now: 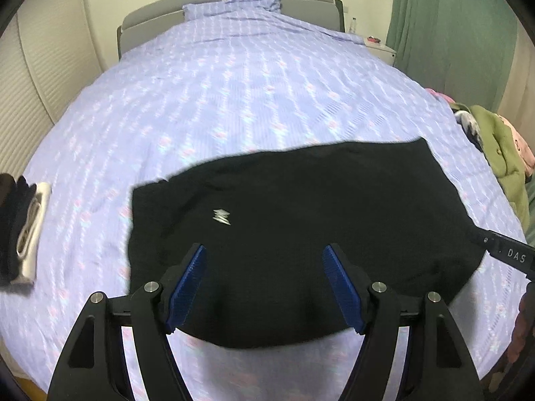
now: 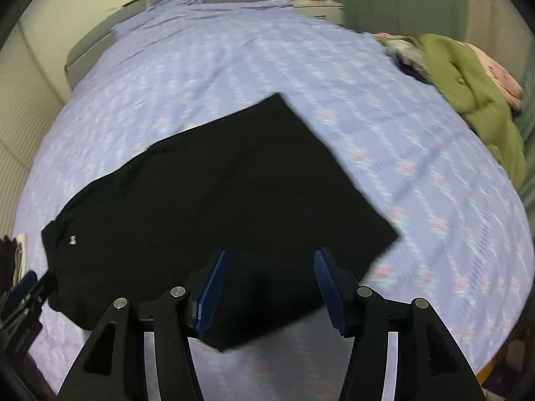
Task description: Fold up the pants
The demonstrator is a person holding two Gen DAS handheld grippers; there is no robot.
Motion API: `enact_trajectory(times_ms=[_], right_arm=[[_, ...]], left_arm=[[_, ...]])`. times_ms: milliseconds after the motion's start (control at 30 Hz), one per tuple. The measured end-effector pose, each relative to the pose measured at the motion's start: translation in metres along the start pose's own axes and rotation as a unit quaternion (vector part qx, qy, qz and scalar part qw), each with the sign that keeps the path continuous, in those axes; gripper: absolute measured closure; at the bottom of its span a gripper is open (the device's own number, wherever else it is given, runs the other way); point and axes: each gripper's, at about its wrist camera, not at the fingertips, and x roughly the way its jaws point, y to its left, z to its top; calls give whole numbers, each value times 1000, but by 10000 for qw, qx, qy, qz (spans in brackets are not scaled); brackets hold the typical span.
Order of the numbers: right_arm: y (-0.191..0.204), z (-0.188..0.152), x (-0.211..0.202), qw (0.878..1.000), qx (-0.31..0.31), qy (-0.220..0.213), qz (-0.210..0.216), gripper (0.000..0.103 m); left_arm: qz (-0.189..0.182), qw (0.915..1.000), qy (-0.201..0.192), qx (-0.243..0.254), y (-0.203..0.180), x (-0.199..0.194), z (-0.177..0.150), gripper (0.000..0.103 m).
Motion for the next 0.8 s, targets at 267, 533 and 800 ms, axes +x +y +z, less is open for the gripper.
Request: enact_trajectory(times_ms=[267,533,800], right_arm=[[83,22,21,9989,-382,21,274,47],[167,39,57,9962,-633,170,576,47],[216,28,79,9938,-731,401,734,47]], left_arm=[[-571,9982,-45,191,82,30,48,31],[-878,9917,294,891,133,83,78,31],[-1443,9811,907,912,164,127,79,39]])
